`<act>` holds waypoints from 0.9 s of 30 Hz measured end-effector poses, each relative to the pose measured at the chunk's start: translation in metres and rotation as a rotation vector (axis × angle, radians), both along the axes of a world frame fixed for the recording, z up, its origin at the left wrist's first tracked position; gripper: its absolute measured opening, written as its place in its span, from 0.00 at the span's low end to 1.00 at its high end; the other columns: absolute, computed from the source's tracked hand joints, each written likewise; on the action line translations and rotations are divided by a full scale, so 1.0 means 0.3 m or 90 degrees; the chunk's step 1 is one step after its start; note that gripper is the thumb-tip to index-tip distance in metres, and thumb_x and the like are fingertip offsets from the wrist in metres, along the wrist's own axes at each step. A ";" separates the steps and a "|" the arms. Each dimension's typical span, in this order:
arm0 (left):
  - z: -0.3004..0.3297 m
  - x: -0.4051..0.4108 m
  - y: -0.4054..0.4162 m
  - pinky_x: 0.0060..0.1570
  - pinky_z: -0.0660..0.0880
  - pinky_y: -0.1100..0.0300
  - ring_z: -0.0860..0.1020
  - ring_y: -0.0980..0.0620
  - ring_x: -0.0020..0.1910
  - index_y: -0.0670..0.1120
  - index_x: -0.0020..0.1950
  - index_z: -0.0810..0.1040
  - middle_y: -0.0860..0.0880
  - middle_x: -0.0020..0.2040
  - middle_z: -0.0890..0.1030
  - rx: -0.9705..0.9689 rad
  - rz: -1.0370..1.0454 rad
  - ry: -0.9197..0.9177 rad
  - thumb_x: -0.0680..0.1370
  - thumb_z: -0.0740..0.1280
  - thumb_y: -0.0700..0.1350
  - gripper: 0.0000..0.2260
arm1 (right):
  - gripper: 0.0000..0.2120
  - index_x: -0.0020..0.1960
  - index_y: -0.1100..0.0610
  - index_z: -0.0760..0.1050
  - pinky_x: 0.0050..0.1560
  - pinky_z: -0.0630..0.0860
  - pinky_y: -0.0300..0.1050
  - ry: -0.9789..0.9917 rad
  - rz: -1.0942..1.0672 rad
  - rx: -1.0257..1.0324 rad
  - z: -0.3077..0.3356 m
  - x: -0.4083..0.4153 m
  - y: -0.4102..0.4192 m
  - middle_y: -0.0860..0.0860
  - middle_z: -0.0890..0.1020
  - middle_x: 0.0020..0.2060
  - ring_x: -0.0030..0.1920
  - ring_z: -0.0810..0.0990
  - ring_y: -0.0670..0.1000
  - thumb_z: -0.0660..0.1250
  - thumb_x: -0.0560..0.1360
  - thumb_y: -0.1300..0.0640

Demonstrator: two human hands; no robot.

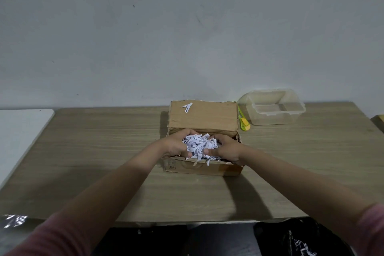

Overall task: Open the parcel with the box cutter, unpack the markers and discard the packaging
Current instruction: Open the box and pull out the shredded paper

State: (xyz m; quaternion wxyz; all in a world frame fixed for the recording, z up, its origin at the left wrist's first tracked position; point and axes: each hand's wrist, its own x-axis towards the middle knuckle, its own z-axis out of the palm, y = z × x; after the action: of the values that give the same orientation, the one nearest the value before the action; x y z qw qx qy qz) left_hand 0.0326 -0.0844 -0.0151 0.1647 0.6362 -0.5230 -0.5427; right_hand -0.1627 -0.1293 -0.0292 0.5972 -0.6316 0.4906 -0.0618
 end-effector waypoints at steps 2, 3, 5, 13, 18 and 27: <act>0.002 0.003 -0.001 0.53 0.75 0.56 0.75 0.49 0.54 0.47 0.65 0.70 0.46 0.57 0.76 -0.011 0.019 0.006 0.69 0.67 0.26 0.28 | 0.16 0.56 0.56 0.73 0.47 0.76 0.37 -0.019 -0.006 0.007 0.011 -0.001 0.001 0.49 0.82 0.47 0.48 0.80 0.47 0.73 0.71 0.57; 0.001 0.006 -0.002 0.54 0.75 0.55 0.76 0.48 0.54 0.47 0.63 0.71 0.45 0.57 0.77 -0.020 0.026 0.013 0.69 0.67 0.26 0.27 | 0.14 0.55 0.57 0.73 0.45 0.76 0.36 -0.024 -0.008 0.006 0.015 -0.001 0.002 0.49 0.82 0.46 0.46 0.80 0.46 0.73 0.72 0.57; 0.004 0.011 -0.004 0.56 0.75 0.52 0.76 0.47 0.55 0.48 0.60 0.72 0.44 0.57 0.77 -0.032 0.040 0.022 0.68 0.68 0.26 0.26 | 0.15 0.55 0.58 0.74 0.38 0.75 0.35 -0.034 -0.024 0.010 0.017 0.003 0.001 0.50 0.82 0.45 0.40 0.79 0.45 0.73 0.71 0.57; 0.033 0.012 0.007 0.59 0.74 0.54 0.76 0.47 0.57 0.48 0.66 0.71 0.46 0.62 0.76 -0.066 0.074 0.017 0.68 0.70 0.28 0.29 | 0.21 0.58 0.63 0.75 0.42 0.72 0.48 -0.068 -0.139 0.073 0.021 0.027 -0.007 0.59 0.83 0.49 0.44 0.77 0.54 0.76 0.68 0.57; 0.034 -0.005 0.035 0.58 0.75 0.56 0.76 0.46 0.60 0.49 0.67 0.70 0.46 0.64 0.73 -0.068 0.085 0.009 0.69 0.71 0.30 0.30 | 0.23 0.60 0.63 0.75 0.60 0.77 0.53 -0.074 -0.160 0.102 0.014 0.026 -0.007 0.59 0.83 0.52 0.54 0.82 0.57 0.76 0.67 0.59; 0.066 -0.036 0.057 0.54 0.67 0.63 0.73 0.49 0.60 0.47 0.70 0.64 0.46 0.66 0.73 -0.104 -0.105 -0.247 0.73 0.70 0.44 0.27 | 0.22 0.59 0.55 0.74 0.51 0.77 0.48 0.126 0.021 -0.042 0.039 0.018 0.017 0.54 0.82 0.50 0.49 0.80 0.54 0.71 0.71 0.45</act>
State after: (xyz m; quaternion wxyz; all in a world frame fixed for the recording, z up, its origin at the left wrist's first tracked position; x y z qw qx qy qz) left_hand 0.0219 -0.0673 0.0047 0.0675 0.6684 -0.6373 -0.3775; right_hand -0.1574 -0.1241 -0.0176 0.5258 -0.6616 0.5346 -0.0054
